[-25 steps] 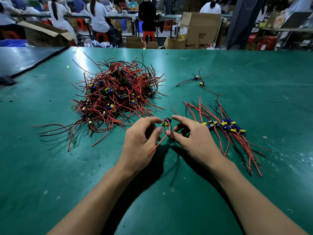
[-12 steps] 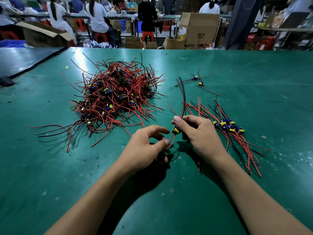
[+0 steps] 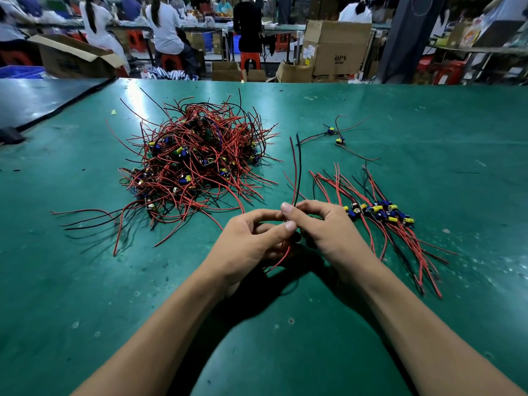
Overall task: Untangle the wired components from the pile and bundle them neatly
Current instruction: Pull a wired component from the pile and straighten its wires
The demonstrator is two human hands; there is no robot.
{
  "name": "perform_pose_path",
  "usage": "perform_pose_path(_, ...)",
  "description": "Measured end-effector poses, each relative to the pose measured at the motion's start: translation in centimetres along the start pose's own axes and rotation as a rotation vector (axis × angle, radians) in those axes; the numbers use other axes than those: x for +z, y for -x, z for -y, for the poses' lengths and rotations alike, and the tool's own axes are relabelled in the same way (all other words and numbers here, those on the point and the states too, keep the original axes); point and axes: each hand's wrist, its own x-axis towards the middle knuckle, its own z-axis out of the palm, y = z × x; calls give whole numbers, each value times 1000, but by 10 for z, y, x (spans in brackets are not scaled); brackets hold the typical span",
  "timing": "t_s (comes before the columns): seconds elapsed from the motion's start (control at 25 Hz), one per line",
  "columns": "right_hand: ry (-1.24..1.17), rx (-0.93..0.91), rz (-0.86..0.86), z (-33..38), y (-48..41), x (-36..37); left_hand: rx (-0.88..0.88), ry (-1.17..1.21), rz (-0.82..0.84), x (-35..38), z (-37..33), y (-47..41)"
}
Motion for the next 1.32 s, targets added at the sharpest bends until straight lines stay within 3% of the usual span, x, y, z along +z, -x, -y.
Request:
perform_pose_path(0.28,-286,109,-101,5,-8,-11,-25,-44,75,0,-1,4)
perform_pose_path(0.6,-138,132,64,-2,-1,-1,37,-66,-5,1,3,1)
perform_pose_path(0.76,-425,263,270,-4,0,-4,-20,11,131,-4,-1,4)
perform_pose_path(0.92,-455,228,380,-6,1,-5,-89,73,205,-7,-3,6)
perform_pose_path(1.2,-268,-14,-70,-17,-6,9,-143,198,113,-4,-6,1)
perform_pose_path(1.32,-39,-157,-263,-15,-13,4,-182,186,139,-3,-7,1)
